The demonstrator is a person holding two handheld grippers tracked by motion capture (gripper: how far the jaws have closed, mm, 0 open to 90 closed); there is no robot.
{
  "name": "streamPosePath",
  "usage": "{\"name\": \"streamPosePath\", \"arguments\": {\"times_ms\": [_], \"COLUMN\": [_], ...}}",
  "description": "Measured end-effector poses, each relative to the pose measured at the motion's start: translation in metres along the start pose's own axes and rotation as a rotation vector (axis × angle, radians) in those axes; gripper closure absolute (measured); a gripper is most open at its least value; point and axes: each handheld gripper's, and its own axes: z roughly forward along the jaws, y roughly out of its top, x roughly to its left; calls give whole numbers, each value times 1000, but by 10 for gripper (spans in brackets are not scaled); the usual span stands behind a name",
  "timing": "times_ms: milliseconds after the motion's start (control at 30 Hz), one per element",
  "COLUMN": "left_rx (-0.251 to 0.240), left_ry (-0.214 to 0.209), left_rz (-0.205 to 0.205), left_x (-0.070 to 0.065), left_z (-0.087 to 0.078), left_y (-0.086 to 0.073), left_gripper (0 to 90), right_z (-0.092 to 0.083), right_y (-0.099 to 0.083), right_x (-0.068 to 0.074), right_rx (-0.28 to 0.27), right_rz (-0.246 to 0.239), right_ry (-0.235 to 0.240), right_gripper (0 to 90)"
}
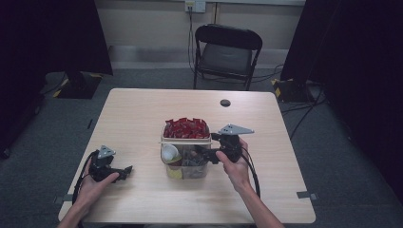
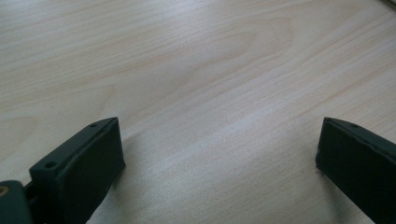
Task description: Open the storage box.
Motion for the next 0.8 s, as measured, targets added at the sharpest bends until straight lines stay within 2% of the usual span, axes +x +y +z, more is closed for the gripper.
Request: {"name": "streamPosePath", "arguments": {"times_ms": [800], "left_rx": [-1], "left_ry": [0], "left_rz": [0], "left_x": [0], "left_z": [0], "left_y": [0], "left_gripper": [3], "right_z": [3], "right_y": [14], "right_x": [-4], "right_rx": [-15], "right_rz": [-2], "right_ry": [-10], "right_gripper": [138]}}
